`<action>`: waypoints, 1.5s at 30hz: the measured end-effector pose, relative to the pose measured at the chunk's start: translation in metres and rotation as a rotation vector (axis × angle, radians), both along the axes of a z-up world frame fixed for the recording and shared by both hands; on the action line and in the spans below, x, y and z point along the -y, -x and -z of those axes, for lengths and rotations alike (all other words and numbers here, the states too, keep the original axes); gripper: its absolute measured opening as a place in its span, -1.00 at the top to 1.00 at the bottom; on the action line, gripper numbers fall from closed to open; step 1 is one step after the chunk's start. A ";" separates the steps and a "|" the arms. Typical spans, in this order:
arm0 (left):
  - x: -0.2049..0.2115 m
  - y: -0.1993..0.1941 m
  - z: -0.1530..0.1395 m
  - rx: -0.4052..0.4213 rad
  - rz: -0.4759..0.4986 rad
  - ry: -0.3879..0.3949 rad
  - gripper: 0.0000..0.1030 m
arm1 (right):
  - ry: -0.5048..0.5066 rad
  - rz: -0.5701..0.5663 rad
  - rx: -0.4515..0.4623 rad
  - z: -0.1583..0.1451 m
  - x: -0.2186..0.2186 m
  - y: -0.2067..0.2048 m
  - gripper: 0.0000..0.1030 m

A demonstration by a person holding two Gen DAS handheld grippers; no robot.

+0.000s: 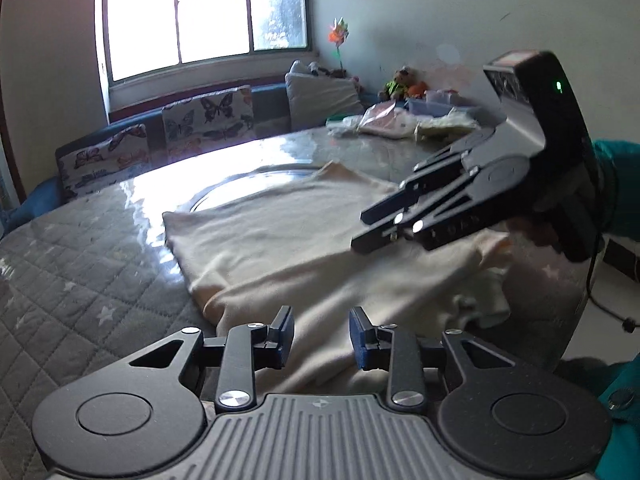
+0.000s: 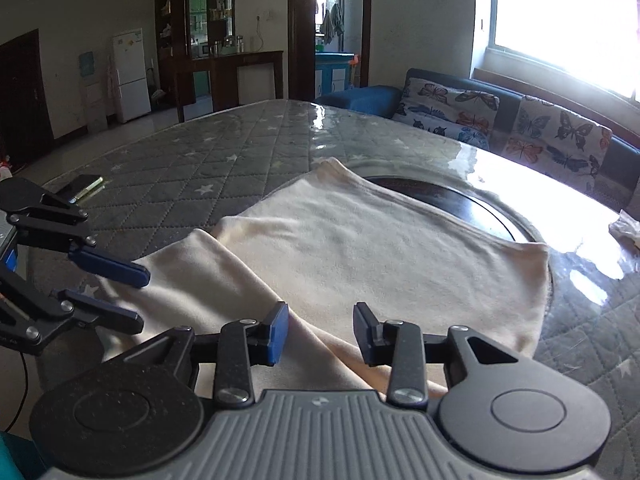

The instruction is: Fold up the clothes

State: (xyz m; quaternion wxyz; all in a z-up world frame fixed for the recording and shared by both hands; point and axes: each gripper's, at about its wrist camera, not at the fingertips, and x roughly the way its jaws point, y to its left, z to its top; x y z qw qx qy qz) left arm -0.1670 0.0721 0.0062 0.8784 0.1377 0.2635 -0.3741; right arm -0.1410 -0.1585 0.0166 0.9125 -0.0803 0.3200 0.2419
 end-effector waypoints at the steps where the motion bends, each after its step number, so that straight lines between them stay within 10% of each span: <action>1: 0.002 0.000 -0.002 0.004 0.011 0.010 0.35 | -0.002 -0.008 0.002 -0.001 -0.001 0.002 0.31; 20: 0.003 0.010 0.014 -0.113 0.064 0.061 0.15 | -0.036 -0.091 -0.049 0.016 -0.045 -0.027 0.20; 28: -0.023 -0.011 0.007 -0.113 -0.068 0.100 0.15 | -0.024 -0.101 -0.024 0.003 -0.034 -0.004 0.20; 45: -0.017 0.010 0.000 -0.070 0.077 0.012 0.03 | -0.043 0.028 -0.078 0.001 0.043 0.052 0.20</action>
